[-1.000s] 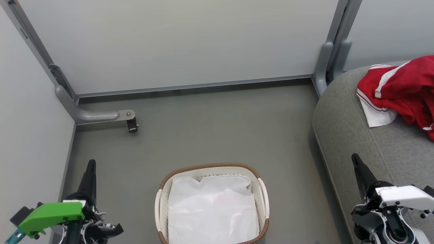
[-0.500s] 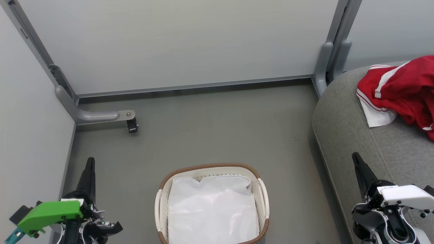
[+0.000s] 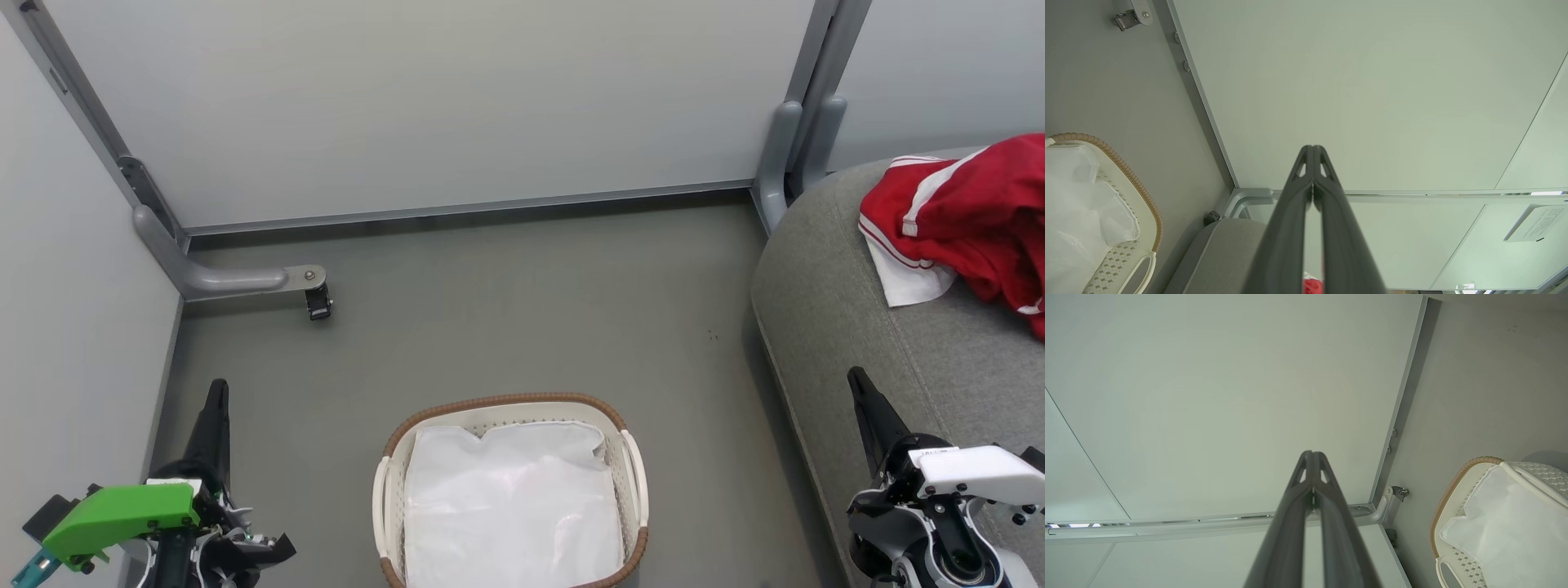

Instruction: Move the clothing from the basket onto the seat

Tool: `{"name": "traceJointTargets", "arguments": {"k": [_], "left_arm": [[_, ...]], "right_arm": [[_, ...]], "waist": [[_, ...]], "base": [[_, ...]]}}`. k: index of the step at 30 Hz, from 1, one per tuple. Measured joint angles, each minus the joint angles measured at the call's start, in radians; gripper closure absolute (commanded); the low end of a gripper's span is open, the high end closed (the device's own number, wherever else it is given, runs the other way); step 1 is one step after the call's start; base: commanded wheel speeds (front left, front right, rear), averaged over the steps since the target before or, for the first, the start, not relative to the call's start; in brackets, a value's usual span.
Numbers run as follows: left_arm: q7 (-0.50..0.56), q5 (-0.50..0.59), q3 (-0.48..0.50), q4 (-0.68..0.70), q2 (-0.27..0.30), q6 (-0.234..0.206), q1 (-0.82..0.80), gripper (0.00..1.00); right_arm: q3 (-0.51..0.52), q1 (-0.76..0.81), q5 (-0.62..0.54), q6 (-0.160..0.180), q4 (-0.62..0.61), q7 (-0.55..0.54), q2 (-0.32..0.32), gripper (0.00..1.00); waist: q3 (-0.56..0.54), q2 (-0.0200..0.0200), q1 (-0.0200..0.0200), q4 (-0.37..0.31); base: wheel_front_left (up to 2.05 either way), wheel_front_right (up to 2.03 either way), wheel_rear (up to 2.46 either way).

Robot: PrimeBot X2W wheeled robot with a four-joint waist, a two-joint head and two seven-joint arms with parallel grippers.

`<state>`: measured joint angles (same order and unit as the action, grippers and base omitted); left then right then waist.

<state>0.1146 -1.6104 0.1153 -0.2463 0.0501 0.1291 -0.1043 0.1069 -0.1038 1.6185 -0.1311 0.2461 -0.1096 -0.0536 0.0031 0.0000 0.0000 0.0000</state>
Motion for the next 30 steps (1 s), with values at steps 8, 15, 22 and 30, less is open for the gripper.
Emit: {"name": "traceJointTargets", "arguments": {"k": [8,15,22,30], "left_arm": [[0.0,0.0,0.0,0.0,0.0,0.0,0.0,1.0],[0.0,0.0,0.0,0.0,0.0,0.0,0.0,1.0],[0.0,0.0,0.0,0.0,0.0,0.0,0.0,1.0],[0.0,0.0,0.0,0.0,0.0,0.0,0.0,1.0]], "right_arm": [[0.001,0.0,0.0,0.0,0.0,0.0,0.0,1.0],[0.002,0.0,0.0,0.0,0.0,0.0,0.001,1.0],[0.002,0.0,-0.001,0.0,0.0,0.0,0.001,1.0],[0.003,0.0,-0.002,0.0,0.0,-0.002,0.001,1.0]], "waist": [[0.0,0.0,0.0,0.0],[0.0,0.0,0.0,0.0],[0.0,0.0,0.0,0.0],[0.0,0.0,0.0,0.0]], "base": [[0.0,0.0,0.0],[0.0,0.0,0.0],[0.0,0.0,0.0],[0.0,0.0,0.0]]}}
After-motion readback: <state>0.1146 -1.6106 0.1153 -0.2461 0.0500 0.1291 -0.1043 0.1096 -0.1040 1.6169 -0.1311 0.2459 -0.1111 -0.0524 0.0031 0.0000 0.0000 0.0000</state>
